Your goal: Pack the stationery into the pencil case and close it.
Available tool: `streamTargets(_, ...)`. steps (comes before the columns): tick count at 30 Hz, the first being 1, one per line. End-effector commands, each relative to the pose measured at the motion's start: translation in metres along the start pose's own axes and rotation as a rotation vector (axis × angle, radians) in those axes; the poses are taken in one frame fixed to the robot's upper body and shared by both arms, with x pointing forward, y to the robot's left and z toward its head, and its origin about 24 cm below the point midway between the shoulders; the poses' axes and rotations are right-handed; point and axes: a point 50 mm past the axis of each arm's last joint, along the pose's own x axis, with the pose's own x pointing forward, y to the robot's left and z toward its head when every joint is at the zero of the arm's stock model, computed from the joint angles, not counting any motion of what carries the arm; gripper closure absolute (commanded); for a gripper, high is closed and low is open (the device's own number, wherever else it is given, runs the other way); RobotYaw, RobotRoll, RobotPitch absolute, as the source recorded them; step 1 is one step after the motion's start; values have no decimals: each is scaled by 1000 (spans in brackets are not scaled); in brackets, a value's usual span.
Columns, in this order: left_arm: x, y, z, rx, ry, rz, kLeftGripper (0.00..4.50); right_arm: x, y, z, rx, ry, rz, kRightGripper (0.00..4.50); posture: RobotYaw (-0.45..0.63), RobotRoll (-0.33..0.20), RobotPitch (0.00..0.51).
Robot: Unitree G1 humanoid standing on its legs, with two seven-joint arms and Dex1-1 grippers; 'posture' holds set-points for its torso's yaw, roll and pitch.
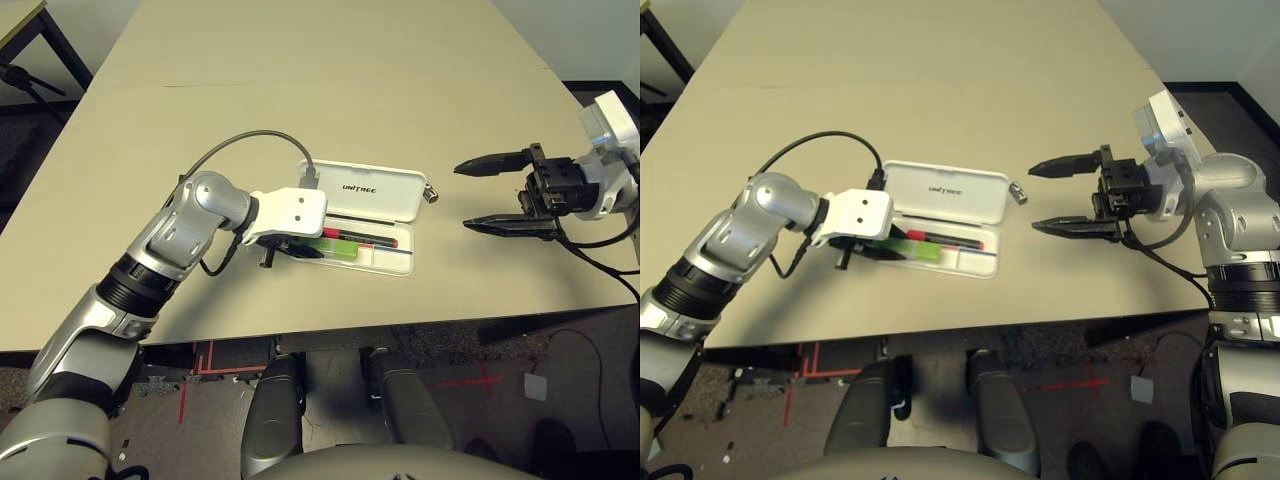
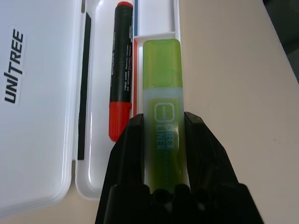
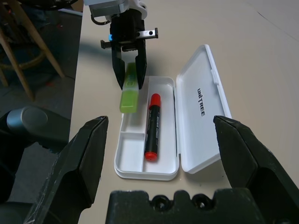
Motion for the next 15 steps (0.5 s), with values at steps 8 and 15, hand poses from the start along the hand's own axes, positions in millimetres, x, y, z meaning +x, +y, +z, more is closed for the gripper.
streamTargets(8, 11, 2, 1, 8, -12, -12, 3392, -7, 1, 1, -8, 25, -77, 0, -89, 0, 181)
streamTargets(15, 17, 4, 0, 16, -18, -11, 2335, -16, -6, 8, 40, 35, -238, 0, -106, 0, 190)
